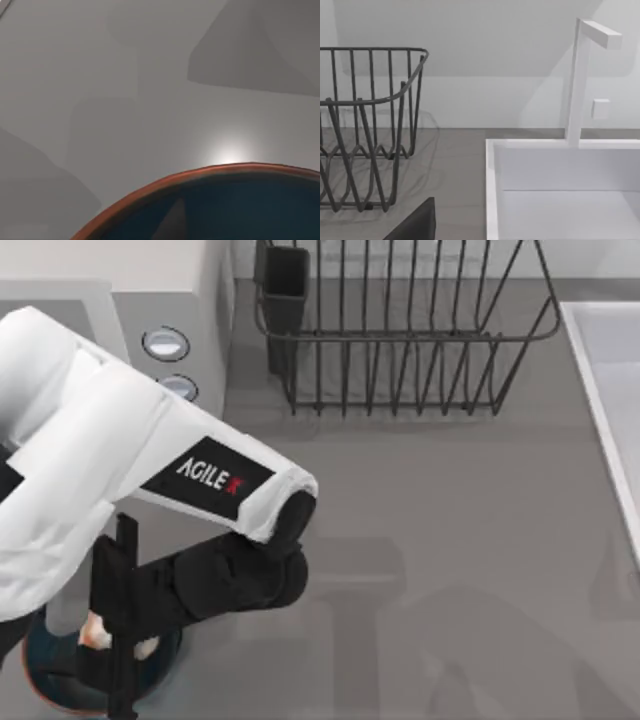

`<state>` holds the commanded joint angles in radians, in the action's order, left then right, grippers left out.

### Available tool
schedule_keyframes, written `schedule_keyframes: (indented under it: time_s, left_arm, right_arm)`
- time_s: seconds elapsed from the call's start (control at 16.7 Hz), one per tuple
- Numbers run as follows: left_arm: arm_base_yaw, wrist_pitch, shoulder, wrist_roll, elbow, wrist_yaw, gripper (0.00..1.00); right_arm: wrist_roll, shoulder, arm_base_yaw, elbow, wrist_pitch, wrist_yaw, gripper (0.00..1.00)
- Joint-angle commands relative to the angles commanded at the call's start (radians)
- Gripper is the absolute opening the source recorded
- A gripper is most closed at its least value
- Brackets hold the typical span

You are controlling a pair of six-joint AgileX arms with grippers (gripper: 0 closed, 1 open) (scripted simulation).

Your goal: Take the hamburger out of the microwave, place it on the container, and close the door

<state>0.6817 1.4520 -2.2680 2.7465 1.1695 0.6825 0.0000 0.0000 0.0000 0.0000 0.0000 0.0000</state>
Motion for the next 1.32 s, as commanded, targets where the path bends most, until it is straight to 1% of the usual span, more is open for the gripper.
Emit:
schedule_keyframes:
  time_s: [0.3,0.36,0.78,0.84,0.96,1.14,1.32]
  left_arm:
    - [0.000,0.000,0.000,0.000,0.000,0.000,0.98]
    - [0.000,0.000,0.000,0.000,0.000,0.000,1.00]
    - [0.000,0.000,0.000,0.000,0.000,0.000,1.00]
    - [0.028,0.029,0.047,0.010,0.024,-0.011,1.00]
    - [0.025,0.023,0.056,0.001,0.021,-0.014,1.00]
    - [0.001,-0.030,0.145,-0.091,-0.010,-0.045,1.00]
    - [-0.043,-0.125,0.321,-0.277,-0.067,-0.099,1.00]
  right_arm:
    - [0.000,0.000,0.000,0.000,0.000,0.000,1.00]
    - [0.000,0.000,0.000,0.000,0.000,0.000,1.00]
    - [0.000,0.000,0.000,0.000,0.000,0.000,1.00]
    - [0.000,0.000,0.000,0.000,0.000,0.000,1.00]
    - [0.000,0.000,0.000,0.000,0.000,0.000,1.00]
    - [0.000,0.000,0.000,0.000,0.000,0.000,1.00]
    - [0.000,0.000,0.000,0.000,0.000,0.000,1.00]
